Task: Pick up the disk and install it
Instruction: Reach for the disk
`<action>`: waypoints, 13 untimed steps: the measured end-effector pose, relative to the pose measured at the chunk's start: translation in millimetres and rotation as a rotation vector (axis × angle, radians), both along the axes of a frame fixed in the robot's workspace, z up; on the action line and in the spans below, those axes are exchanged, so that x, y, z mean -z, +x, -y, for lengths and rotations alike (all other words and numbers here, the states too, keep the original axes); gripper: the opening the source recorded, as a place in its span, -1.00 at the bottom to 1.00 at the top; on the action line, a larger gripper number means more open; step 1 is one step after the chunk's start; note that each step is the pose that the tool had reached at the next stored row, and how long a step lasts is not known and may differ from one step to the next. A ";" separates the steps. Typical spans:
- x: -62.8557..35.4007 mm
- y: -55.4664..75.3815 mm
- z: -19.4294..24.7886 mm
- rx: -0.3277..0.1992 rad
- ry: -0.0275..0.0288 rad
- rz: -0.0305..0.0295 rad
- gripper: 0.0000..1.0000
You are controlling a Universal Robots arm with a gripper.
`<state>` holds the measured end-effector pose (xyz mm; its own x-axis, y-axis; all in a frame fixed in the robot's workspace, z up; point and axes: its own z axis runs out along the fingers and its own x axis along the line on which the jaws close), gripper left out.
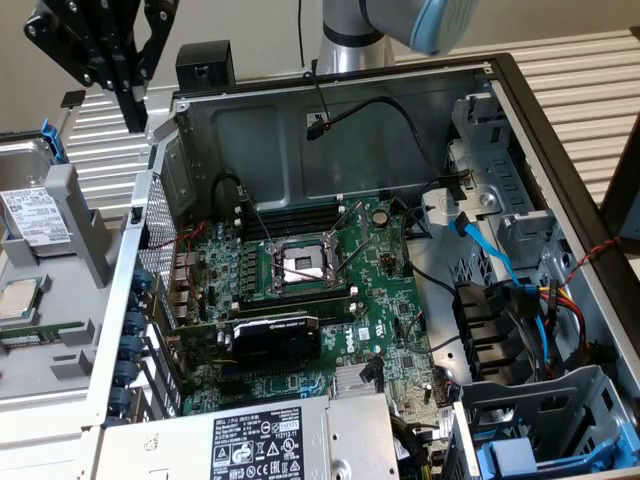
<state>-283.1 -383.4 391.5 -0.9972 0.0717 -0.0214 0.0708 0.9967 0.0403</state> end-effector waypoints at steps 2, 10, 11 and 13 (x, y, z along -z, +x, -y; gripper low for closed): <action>0.0 -9.3 0.0 0.000 0.0000 -0.0001 -0.79; 0.0 -43.5 -5.6 0.000 0.0000 -0.0188 -0.79; 0.0 -48.2 -6.6 0.000 0.0000 -0.0189 -0.79; 0.0 -57.2 -8.1 0.000 0.0000 -0.0191 -0.79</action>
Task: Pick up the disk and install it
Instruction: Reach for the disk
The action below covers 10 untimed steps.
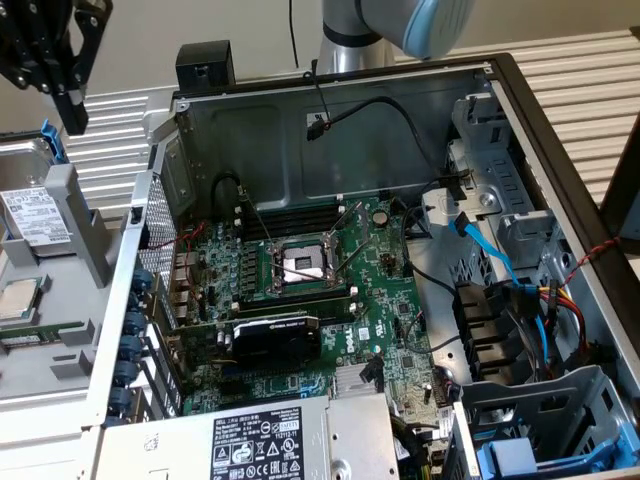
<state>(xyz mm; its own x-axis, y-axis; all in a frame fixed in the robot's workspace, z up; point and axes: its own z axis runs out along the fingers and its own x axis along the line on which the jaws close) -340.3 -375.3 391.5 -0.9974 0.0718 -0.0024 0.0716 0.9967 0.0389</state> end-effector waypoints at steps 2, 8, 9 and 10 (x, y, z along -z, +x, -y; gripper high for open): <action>0.1 -8.5 -1.3 -0.001 0.0000 0.0000 -0.79; 0.1 -16.4 -22.8 -0.001 -0.0005 -0.0003 -0.79; 0.2 -20.0 -25.1 -0.001 -0.0003 -0.0002 -0.79; 0.2 -23.9 -27.3 -0.001 -0.0004 -0.0003 -0.79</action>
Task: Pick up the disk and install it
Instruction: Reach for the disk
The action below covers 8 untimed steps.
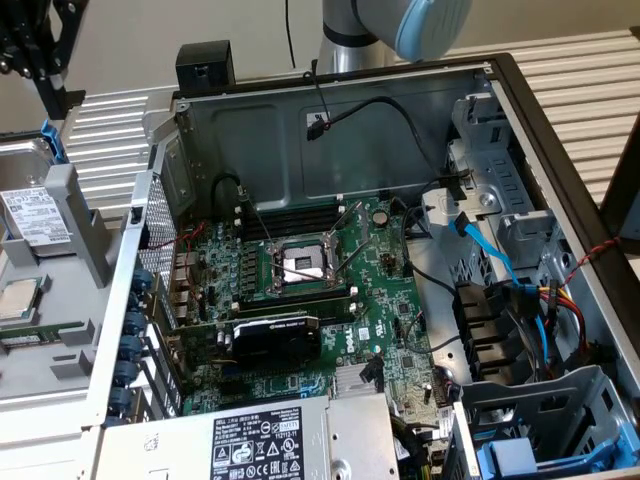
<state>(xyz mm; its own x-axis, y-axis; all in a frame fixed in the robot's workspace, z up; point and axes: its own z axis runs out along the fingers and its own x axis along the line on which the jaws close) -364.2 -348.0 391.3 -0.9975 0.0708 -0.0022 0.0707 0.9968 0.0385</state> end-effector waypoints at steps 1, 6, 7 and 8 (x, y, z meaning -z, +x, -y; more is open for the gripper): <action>0.1 -4.1 -1.8 0.000 0.0000 0.0001 -0.79; 0.5 -24.0 -5.7 -0.002 0.0000 0.0001 -0.79; 0.6 -27.8 -5.8 -0.002 0.0000 0.0000 -0.79; 0.7 -31.7 -5.8 -0.003 0.0000 0.0000 -0.79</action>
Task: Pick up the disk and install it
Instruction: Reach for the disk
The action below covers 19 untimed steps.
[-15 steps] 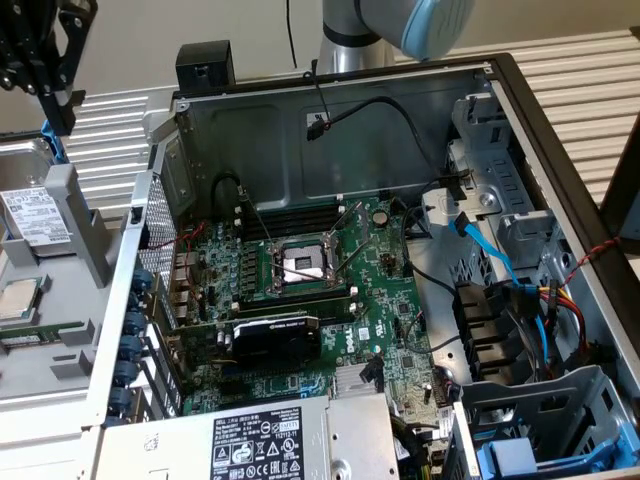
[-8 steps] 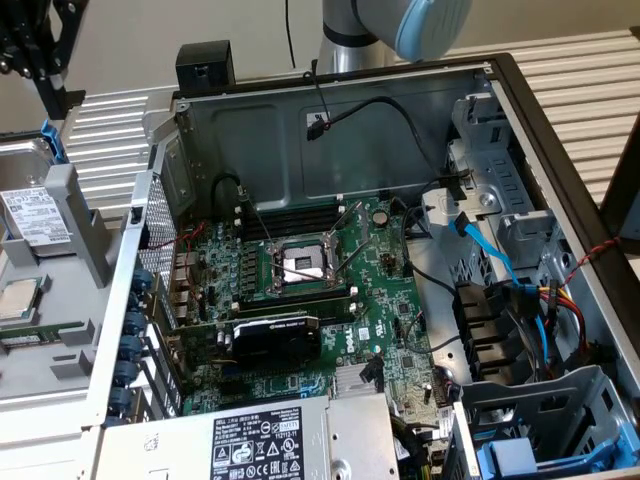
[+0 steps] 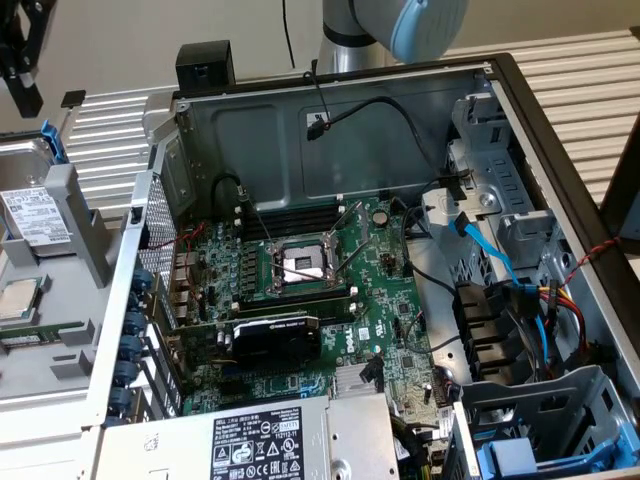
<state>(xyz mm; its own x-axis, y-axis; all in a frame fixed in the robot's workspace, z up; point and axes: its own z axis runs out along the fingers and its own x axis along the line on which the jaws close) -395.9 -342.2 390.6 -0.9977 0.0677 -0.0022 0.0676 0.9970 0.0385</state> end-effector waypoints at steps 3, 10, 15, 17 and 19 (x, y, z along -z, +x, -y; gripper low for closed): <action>0.8 -8.6 0.0 -0.007 0.0039 -0.0001 -0.79; 1.2 -21.7 -9.9 -0.016 0.0121 0.0000 -0.79; 1.2 -38.7 -20.1 -0.017 0.0121 0.0000 -0.79; 1.3 -44.3 -24.5 -0.017 0.0087 -0.0001 -0.79; 1.6 -49.6 -27.1 -0.017 -0.0012 -0.0001 -0.79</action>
<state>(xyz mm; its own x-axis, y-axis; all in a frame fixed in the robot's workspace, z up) -445.5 -315.0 388.9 -0.9987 0.0512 -0.0022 0.0511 0.9980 0.0373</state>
